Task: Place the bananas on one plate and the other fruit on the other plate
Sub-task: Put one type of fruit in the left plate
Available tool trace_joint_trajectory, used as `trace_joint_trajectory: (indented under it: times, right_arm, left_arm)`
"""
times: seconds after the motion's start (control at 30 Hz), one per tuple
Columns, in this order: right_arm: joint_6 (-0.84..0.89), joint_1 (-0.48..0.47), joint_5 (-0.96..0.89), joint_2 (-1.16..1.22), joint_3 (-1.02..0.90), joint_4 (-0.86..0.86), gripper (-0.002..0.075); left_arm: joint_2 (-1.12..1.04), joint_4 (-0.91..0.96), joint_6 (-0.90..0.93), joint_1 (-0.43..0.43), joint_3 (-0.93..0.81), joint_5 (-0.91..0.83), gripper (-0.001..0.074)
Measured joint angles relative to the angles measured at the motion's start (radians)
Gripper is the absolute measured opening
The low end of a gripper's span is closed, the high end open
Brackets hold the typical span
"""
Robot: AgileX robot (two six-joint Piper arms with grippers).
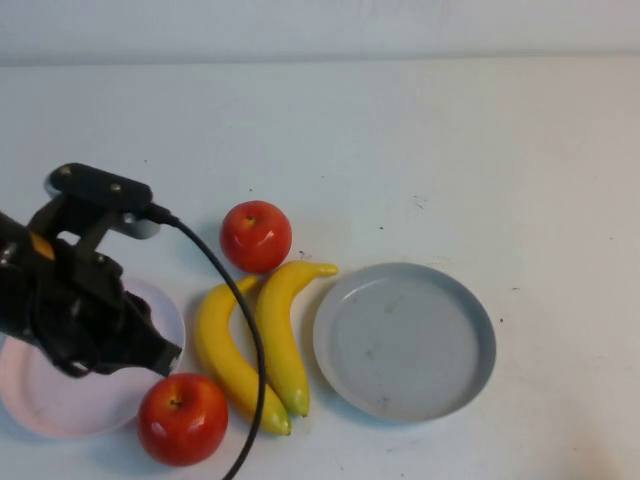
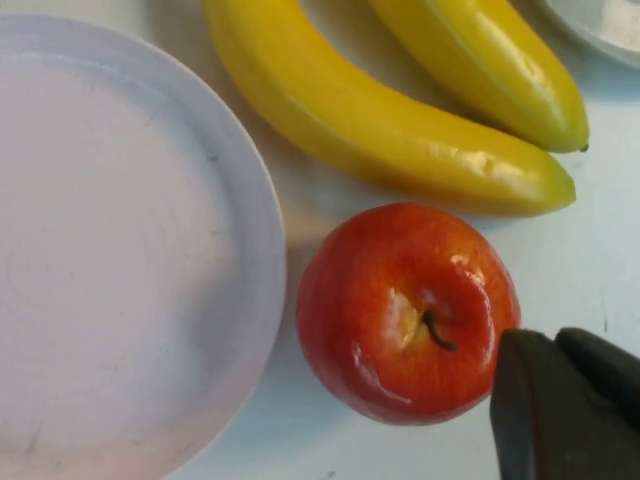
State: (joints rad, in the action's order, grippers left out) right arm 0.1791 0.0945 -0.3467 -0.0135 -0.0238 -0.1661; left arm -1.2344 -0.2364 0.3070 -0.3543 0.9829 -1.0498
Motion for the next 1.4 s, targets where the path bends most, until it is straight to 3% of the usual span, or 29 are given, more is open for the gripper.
trace_joint_trajectory:
  times: [0.37,0.53,0.6,0.67,0.8,0.9,1.4]
  right_arm:
    - [0.0,0.0,0.0,0.0,0.0,0.0,-0.0017]
    - [0.0,0.0,0.0,0.0,0.0,0.0,-0.0017]
    - [0.0,0.0,0.0,0.0,0.0,0.0,-0.0017]
    - [0.0,0.0,0.0,0.0,0.0,0.0,-0.0017]
    - [0.0,0.0,0.0,0.0,0.0,0.0,-0.0017]
    - [0.0,0.0,0.0,0.0,0.0,0.0,-0.0017]
    - [0.0,0.0,0.0,0.0,0.0,0.0,-0.0017]
  left_arm:
    - [-0.07,0.151,-0.131,-0.201,0.05,-0.052,-0.0002]
    - [-0.07,0.16,-0.149,-0.232,0.05,-0.047,0.0035]
    - [-0.077,0.181,-0.149,-0.232,0.052,-0.047,0.0112]
    - [-0.094,0.207,-0.149,-0.232,0.052,-0.047,0.0237]
    - [-0.151,0.245,-0.205,-0.232,0.052,-0.044,0.0571]
    - [-0.196,0.252,-0.238,-0.232,0.052,-0.042,0.0657]
    - [-0.313,0.294,-0.252,-0.232,0.054,0.002,0.0668]
